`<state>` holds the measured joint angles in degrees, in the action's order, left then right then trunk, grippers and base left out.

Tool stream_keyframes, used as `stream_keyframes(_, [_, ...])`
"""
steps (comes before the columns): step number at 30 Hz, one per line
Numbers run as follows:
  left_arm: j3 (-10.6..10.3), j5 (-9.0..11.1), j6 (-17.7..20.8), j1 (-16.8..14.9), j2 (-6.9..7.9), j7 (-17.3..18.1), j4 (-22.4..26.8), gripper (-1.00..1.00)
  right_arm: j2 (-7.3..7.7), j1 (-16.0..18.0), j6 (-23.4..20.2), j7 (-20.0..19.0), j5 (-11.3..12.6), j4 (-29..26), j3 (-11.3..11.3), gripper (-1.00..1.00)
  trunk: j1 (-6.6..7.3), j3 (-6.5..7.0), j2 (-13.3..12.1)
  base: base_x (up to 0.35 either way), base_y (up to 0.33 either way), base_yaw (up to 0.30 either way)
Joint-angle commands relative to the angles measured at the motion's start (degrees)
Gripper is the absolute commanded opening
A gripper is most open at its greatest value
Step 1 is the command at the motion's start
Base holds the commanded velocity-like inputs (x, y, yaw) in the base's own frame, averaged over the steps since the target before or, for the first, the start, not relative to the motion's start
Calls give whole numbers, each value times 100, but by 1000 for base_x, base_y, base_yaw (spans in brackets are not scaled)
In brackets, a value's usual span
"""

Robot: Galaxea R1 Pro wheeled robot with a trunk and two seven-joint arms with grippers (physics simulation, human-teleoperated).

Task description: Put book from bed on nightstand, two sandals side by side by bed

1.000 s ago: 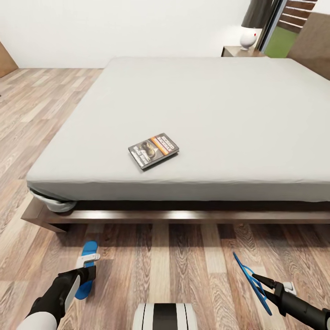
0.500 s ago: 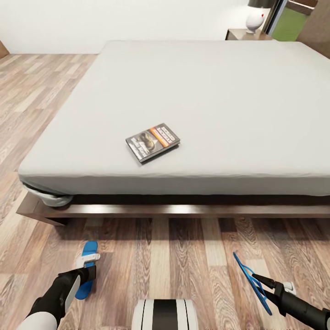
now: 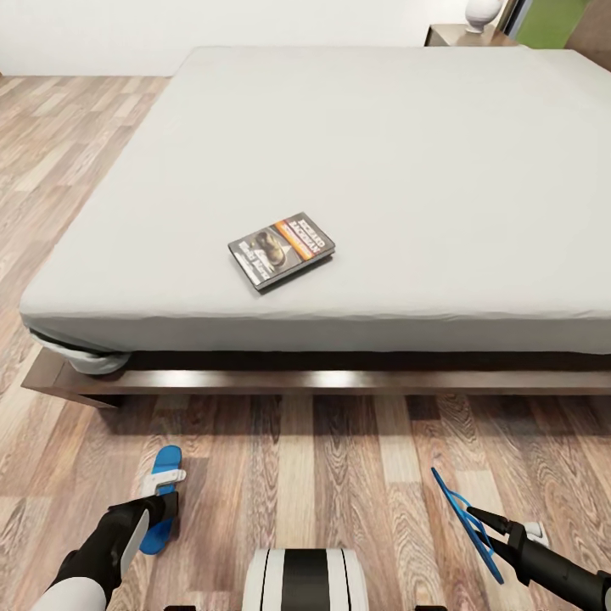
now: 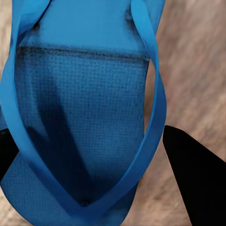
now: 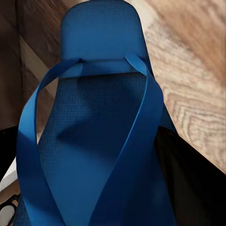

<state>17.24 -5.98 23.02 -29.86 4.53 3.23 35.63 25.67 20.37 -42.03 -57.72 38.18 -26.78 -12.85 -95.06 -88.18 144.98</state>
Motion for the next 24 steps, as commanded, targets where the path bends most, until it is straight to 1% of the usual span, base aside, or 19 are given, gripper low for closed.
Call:
stream_keyframes(1, [25,-61,25,-2,-4,37,11,-100,0,2,-33,0,14,0,-10,-100,1,-3,1,0,0,0])
stream_keyframes(7, [40,-54,-28,-3,3,60,18,-100,2,2,-33,2,14,4,-9,-100,1,-3,1,0,0,0])
stream_keyframes(11, [48,-60,-346,-2,5,55,3,-100,0,2,-36,-2,14,-1,-9,-100,1,-3,1,0,0,0])
stream_keyframes(13, [45,-61,-427,1,4,53,-9,-100,0,2,-38,-2,14,-2,-10,-100,1,-3,1,0,0,0])
stream_keyframes(19, [42,-59,-582,0,4,39,-34,-100,0,2,-40,-4,14,-3,-8,-100,1,-3,1,0,0,0])
stream_keyframes(24, [46,-53,-618,1,8,37,-44,-100,0,2,-40,-5,14,-3,-7,-100,1,-3,1,0,0,0])
